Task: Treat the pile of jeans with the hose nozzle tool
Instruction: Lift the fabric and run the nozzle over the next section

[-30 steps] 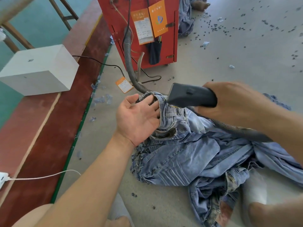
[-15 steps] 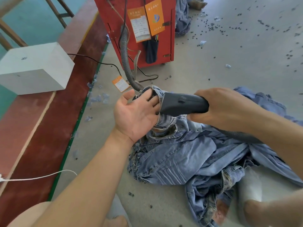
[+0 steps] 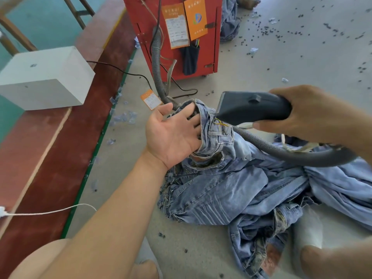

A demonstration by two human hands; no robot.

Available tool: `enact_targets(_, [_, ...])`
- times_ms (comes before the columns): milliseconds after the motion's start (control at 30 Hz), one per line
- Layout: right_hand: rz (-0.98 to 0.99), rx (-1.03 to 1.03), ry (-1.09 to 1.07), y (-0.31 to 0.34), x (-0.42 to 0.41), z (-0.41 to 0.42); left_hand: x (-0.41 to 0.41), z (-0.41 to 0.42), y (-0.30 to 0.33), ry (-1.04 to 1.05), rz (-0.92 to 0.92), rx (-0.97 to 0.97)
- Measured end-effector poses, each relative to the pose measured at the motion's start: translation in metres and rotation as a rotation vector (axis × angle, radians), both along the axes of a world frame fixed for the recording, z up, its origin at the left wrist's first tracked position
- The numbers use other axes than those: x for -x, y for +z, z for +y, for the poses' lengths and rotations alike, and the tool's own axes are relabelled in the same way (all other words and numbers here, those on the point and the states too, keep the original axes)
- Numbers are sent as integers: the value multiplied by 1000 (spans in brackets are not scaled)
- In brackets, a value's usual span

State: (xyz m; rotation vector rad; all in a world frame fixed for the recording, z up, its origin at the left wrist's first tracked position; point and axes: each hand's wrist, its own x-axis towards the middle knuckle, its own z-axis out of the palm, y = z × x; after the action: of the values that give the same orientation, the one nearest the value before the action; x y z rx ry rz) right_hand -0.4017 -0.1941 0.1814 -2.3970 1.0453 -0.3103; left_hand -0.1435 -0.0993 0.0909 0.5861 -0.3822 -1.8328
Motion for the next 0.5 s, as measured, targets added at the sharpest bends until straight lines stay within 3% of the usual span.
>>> enact_targets(133, [147, 5, 64, -13, -12, 5, 6, -1, -2, -44, -30, 16])
enact_targets(233, [21, 67, 81, -16, -31, 19, 14, 1, -2, -95, -77, 10])
enact_targets(333, [-93, 71, -23, -6, -27, 7, 13, 2, -1, -119, -7, 13])
enact_targets(500, [137, -35, -8, -7, -5, -5, 4, 6, -1, -130, 13, 46])
